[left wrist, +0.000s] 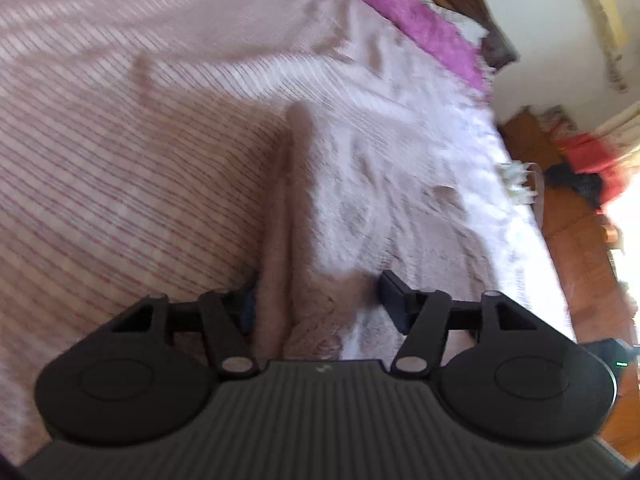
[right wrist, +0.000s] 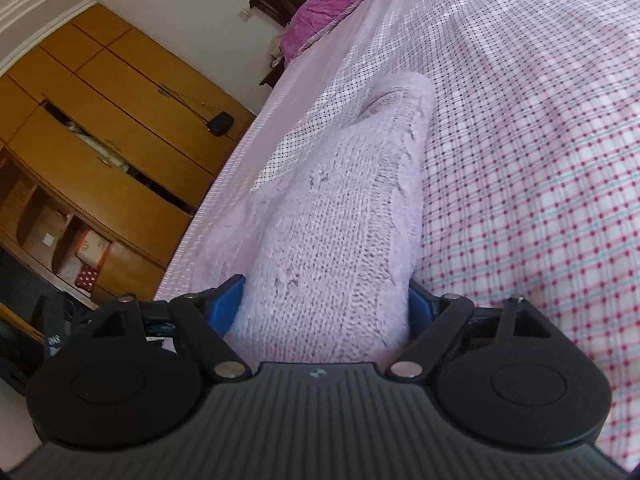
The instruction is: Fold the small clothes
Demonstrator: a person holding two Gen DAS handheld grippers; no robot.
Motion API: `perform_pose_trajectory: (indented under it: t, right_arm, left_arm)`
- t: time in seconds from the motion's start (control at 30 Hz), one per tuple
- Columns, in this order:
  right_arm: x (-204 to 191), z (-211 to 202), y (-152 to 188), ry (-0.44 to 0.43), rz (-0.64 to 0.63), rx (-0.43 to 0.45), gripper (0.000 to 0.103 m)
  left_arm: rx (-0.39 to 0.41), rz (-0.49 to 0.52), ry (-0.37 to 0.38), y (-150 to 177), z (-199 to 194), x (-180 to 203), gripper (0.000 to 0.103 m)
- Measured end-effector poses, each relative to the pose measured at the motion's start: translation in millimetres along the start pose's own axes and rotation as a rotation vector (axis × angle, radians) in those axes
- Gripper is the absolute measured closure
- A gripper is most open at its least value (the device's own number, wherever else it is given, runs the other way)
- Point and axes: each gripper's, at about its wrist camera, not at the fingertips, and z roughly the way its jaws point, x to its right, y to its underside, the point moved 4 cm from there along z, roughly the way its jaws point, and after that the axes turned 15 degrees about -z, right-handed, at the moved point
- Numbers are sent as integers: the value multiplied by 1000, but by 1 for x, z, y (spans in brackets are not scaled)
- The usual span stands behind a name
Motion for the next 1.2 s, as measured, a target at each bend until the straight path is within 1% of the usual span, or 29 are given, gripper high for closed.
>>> perform_pose_trajectory:
  t: [0.07, 0.1, 0.13, 0.17, 0.2, 0.23, 0.3, 0.47, 0.53, 0.7, 0.87, 0.97, 1.1, 1.2]
  right_arm:
    - [0, 5, -3, 0, -8, -2, 28]
    - [0, 7, -5, 5, -8, -4, 36]
    - [0, 8, -9, 3, 4, -2, 40]
    - [1, 8, -11, -4, 18, -1, 42]
    - [1, 8, -14, -12, 29, 1, 44]
    - [1, 8, -18, -18, 37, 4, 45]
    - [0, 3, -26, -31, 56, 10, 46]
    - [-4, -22, -46, -84, 119, 44, 47]
    - [-7, -35, -54, -83, 108, 61, 47]
    - [-14, -80, -62, -40, 64, 76, 47]
    - [-16, -133, -48, -4, 54, 100, 47]
    - [-13, -158, -32, 18, 62, 105, 47]
    - [-2, -183, -2, 59, 79, 84, 47]
    - [14, -186, 19, 109, 104, 59, 47]
  left_arm:
    - [-15, -12, 40, 0, 5, -3, 41]
    - [-17, -20, 60, 0, 6, -5, 43]
    - [-18, -29, 76, -1, 6, -6, 51]
    - [-21, -40, 88, 0, 6, -7, 53]
    - [-22, -59, 102, -1, 6, -9, 59]
    - [-25, -78, 117, -1, 5, -11, 62]
    - [-27, -101, 133, -2, 3, -11, 64]
    - [-22, -99, 180, 2, -8, 8, 65]
    - [-24, -95, 202, 4, -12, 18, 65]
    - [-62, -69, 234, 19, -14, 45, 66]
    - [-95, -30, 252, 41, -16, 72, 66]
    - [-115, 21, 248, 59, -19, 86, 66]
    - [-159, 65, 220, 89, -15, 96, 66]
    - [-186, 103, 176, 109, -10, 94, 66]
